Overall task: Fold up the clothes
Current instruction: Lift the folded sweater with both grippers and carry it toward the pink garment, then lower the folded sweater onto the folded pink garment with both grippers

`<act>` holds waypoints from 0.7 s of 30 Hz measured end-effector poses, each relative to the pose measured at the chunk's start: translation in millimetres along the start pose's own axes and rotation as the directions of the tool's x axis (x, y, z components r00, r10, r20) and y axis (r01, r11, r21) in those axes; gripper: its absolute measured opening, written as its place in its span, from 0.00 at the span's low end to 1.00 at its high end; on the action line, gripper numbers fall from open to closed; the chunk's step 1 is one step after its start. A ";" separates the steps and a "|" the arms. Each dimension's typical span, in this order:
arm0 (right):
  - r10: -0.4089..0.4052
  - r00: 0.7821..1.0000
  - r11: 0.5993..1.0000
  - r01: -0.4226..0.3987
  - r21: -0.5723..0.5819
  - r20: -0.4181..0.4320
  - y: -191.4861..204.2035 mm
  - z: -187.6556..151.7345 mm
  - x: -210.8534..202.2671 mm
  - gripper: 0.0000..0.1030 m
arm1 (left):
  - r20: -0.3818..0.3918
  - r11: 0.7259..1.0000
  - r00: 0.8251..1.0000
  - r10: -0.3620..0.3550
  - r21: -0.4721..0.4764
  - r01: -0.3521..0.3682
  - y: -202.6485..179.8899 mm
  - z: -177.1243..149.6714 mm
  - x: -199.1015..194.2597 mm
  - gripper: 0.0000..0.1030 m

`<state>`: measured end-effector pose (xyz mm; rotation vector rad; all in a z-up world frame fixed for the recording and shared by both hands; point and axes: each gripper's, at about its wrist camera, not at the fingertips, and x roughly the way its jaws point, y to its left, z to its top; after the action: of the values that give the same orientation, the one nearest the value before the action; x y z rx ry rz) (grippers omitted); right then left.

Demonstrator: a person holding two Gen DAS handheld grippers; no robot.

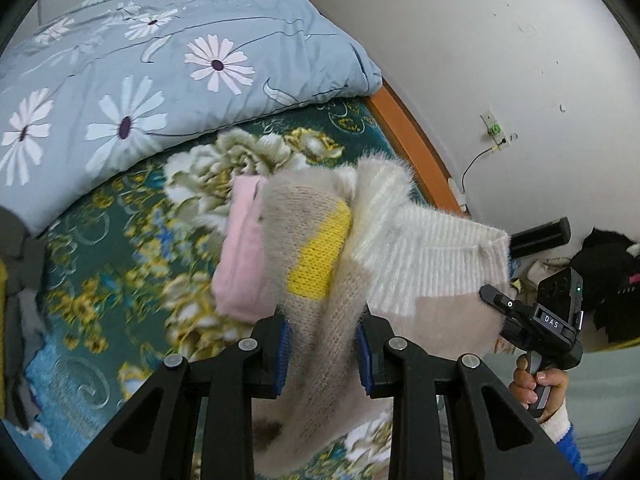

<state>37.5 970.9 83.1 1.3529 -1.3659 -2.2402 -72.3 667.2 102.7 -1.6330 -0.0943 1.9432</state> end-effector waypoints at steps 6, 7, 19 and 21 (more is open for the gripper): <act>-0.041 0.999 0.999 0.042 0.012 -0.013 -20.0 49.2 28.0 0.35 | -0.031 0.999 1.000 -0.005 -0.047 0.004 13.3 38.5 47.6 0.28; -0.052 0.998 0.998 0.052 0.017 -0.020 -24.4 55.3 34.4 0.35 | -0.040 0.999 0.999 0.002 -0.054 -0.004 17.1 42.4 56.0 0.28; -0.119 0.991 0.983 0.125 0.138 -0.054 -98.8 72.6 80.0 0.35 | -0.116 0.986 0.992 0.059 -0.150 -0.076 70.9 62.8 129.7 0.29; -0.114 0.993 0.981 0.119 0.152 -0.043 -108.2 70.7 79.5 0.36 | -0.120 0.987 0.990 0.070 -0.135 -0.086 68.6 65.9 136.3 0.30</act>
<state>-32.4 1029.6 -38.1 1.5518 -1.5133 -2.2115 -169.1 696.3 -29.3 -1.8619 -0.1249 1.9333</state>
